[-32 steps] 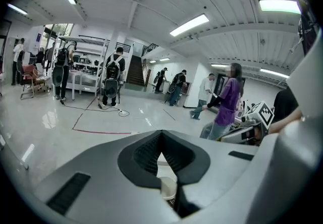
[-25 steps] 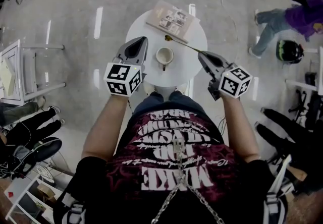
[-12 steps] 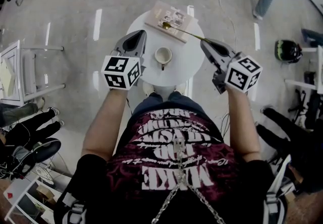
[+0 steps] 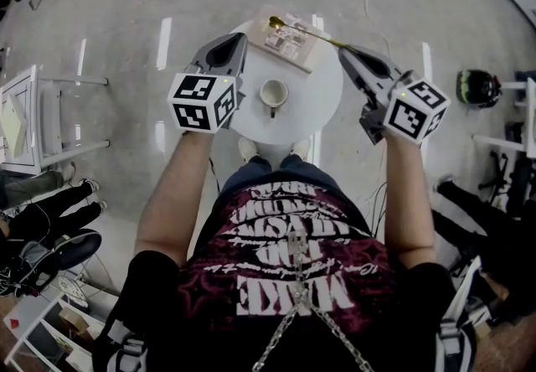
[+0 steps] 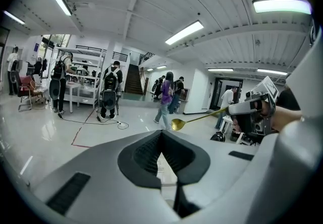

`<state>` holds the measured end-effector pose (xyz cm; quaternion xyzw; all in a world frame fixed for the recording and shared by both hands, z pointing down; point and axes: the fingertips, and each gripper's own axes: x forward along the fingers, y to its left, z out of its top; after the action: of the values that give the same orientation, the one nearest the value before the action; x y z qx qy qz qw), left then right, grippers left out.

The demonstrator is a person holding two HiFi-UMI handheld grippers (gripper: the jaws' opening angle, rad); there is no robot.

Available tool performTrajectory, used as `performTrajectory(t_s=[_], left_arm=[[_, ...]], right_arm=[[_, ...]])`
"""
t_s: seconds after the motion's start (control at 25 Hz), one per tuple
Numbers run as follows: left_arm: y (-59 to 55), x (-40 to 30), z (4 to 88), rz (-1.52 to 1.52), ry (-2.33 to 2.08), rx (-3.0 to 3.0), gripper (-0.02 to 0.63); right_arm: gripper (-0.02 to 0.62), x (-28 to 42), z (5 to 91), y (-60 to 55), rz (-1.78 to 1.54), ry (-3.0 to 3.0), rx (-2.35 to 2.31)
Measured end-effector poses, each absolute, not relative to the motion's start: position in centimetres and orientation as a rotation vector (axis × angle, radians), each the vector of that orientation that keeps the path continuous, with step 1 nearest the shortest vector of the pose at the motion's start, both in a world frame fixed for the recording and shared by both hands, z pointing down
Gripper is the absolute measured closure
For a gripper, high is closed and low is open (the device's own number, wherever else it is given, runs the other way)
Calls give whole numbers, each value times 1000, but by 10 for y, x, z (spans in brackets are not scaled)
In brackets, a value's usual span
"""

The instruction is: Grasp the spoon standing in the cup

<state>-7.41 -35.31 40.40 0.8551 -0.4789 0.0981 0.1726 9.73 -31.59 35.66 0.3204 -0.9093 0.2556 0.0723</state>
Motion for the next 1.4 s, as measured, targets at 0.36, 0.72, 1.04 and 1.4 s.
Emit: performTrajectory(t_s=[0.36,0.72,1.04,1.4], left_arm=[[-358,-65,382,245,-1335,2466,581],[-351,-67,386,240,-1327,2462,581],[-347,-69,397,255,-1326,2438,581],[-334,-73,429,301,-1311,2396,581]], right_arm=[[561,96,323,-312,768,-2788,939],[561,93,303,-306,740,-2815,915],[561,92,320,-308,759,-2786,922],[561,95,367,-304,837,-2766,916]])
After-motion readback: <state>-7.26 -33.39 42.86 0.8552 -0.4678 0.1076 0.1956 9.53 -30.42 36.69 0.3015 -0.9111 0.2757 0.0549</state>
